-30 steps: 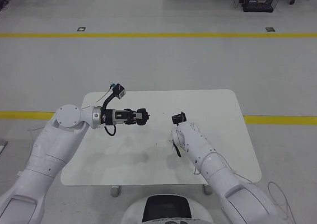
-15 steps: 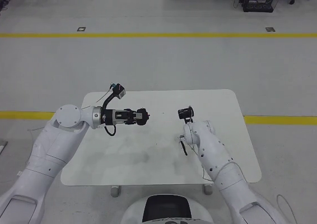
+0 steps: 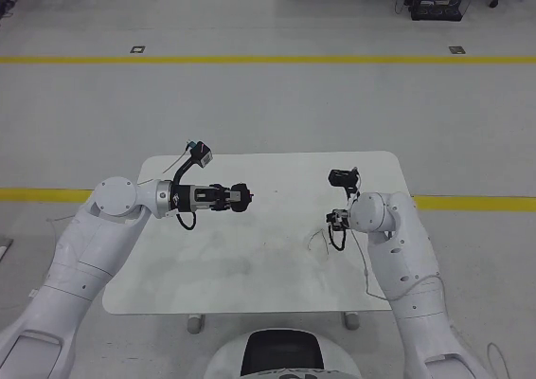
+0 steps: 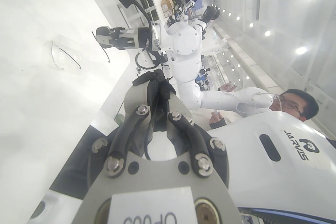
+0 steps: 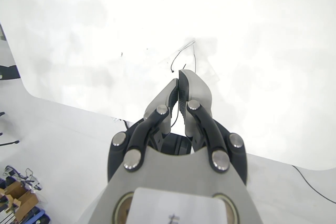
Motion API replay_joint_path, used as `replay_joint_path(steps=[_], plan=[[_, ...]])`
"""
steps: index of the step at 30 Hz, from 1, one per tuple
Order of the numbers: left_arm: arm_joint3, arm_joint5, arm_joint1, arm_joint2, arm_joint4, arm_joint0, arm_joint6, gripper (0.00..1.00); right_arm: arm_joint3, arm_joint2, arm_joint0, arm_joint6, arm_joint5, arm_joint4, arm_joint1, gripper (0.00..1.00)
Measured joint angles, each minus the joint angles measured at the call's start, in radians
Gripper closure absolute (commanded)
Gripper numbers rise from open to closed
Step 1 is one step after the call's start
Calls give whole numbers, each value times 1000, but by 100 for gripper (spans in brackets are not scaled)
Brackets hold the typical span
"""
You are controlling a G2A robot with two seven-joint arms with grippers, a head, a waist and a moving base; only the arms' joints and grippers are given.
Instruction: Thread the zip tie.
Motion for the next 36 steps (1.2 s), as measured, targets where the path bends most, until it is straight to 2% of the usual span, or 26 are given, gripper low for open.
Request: replay_joint_path(steps=[9, 13, 17, 20, 24, 26, 32, 36], plan=[[0, 0, 0, 0, 0, 0, 0, 100, 0, -1, 0, 0, 0, -3, 0, 100], [0, 0, 0, 0, 0, 0, 0, 100, 4, 9, -2, -14, -13, 37, 3, 100], [0, 0, 0, 0, 0, 0, 0, 100, 17, 63, 31, 32, 25, 118, 9, 100], [0, 0, 0, 0, 0, 0, 0, 100, 50, 112, 61, 66, 74, 204, 14, 100], [0, 0, 0, 0, 0, 0, 0, 100, 158, 156, 110, 67, 175, 377, 21, 100], [0, 0, 0, 0, 0, 0, 0, 100, 215, 161, 135, 67, 200, 457, 29, 100], [0, 0, 0, 0, 0, 0, 0, 100, 402, 169, 206, 67, 202, 728, 63, 100], [0, 0, 0, 0, 0, 0, 0, 100, 563, 158, 254, 67, 202, 931, 91, 100]])
